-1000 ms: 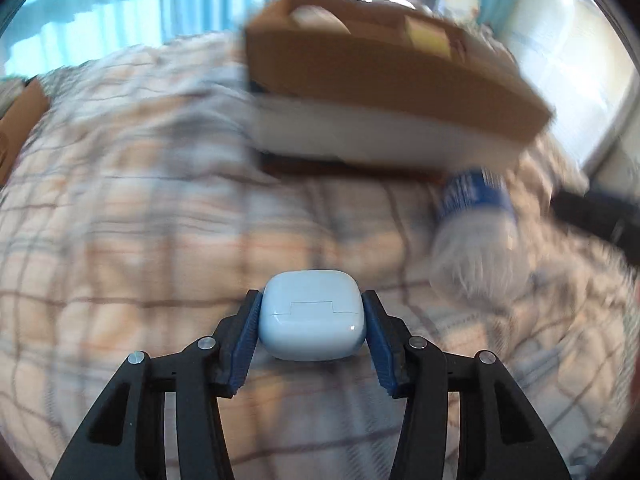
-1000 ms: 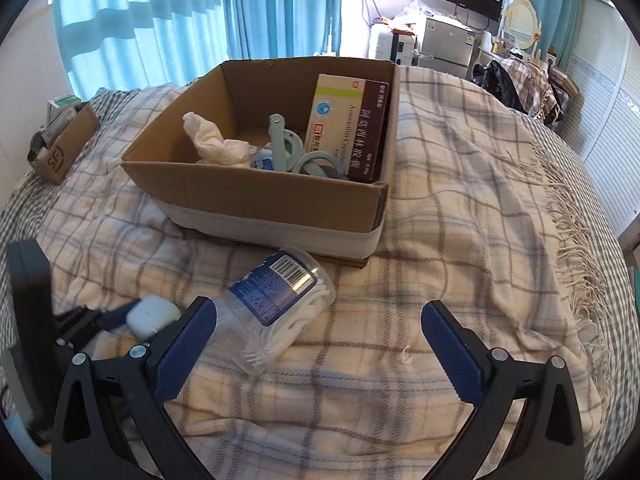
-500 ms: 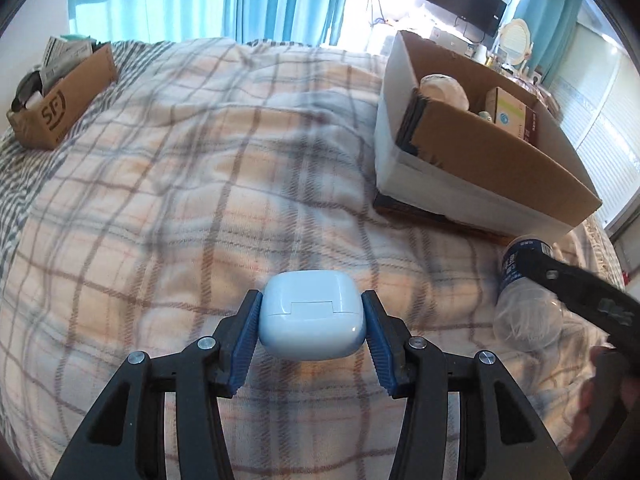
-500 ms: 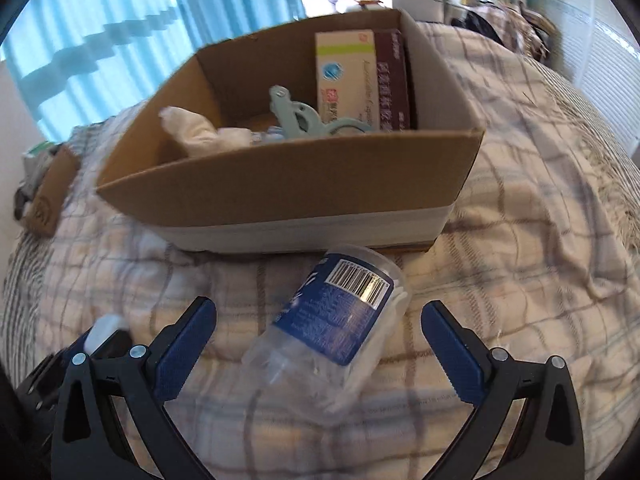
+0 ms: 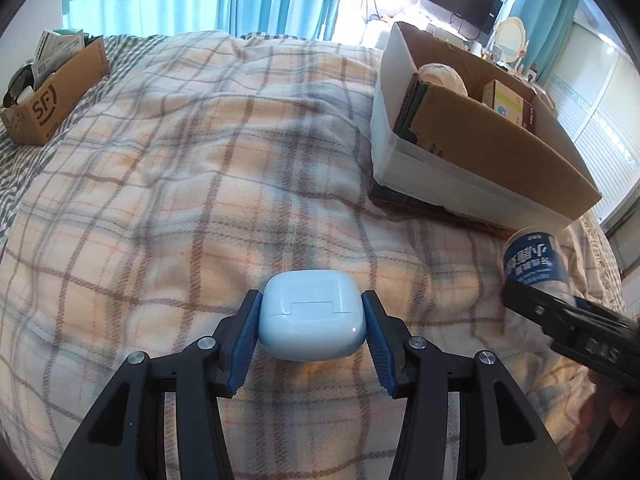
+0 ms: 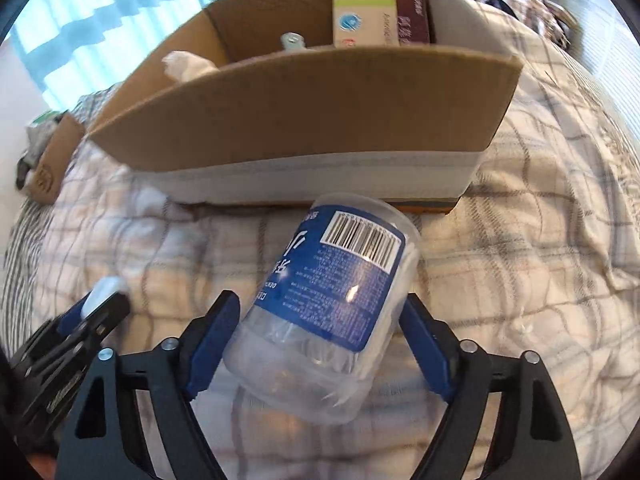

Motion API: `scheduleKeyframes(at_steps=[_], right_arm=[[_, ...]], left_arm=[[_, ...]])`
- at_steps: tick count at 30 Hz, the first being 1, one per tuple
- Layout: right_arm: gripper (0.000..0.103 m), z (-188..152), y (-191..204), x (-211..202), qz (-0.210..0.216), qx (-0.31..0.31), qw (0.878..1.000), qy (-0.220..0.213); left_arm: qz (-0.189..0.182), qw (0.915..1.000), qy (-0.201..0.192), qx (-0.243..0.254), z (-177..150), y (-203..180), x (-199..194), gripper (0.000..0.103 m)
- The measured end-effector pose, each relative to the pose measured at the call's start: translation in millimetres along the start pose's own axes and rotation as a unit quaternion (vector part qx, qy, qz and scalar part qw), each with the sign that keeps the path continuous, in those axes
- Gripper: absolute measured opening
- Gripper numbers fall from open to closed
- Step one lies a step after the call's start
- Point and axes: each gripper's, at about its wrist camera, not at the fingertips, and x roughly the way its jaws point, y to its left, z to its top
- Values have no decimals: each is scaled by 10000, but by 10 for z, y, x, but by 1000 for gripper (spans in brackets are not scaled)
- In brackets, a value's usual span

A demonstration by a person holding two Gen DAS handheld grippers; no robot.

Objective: Organize objects
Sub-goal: 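Grasp the white earbud case with the left tool while the right tool grasps the clear bottle, then place the earbud case and clear bottle into the box and release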

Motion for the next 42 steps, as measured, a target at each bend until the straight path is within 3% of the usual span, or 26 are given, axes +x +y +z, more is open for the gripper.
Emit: scheduleKeyframes(at_steps=[7, 13, 20, 25, 34, 42], right_arm=[[69, -188, 59, -412, 92, -550, 9982, -235], [67, -296, 19, -724, 171, -677, 9966, -434], [64, -138, 1, -1170, 329, -729, 9928, -892], [64, -10, 62, -1474, 435, -1019, 9866, -1201], [64, 458, 66, -1964, 552, -1574, 9705, -1742], [64, 1123, -21, -2069, 564, -1673, 9616, -2099]], left_arm=[[18, 9998, -68, 172, -61, -123, -125, 51], [94, 9995, -91, 296, -190, -264, -292, 51], [-171, 9998, -28, -9, -338, -360, -526, 51], [-215, 9996, 19, -174, -274, -453, -625, 51], [-118, 9981, -583, -134, 279, -719, -969, 51], [-143, 9924, -1222, -60, 1061, -979, -1129, 51]])
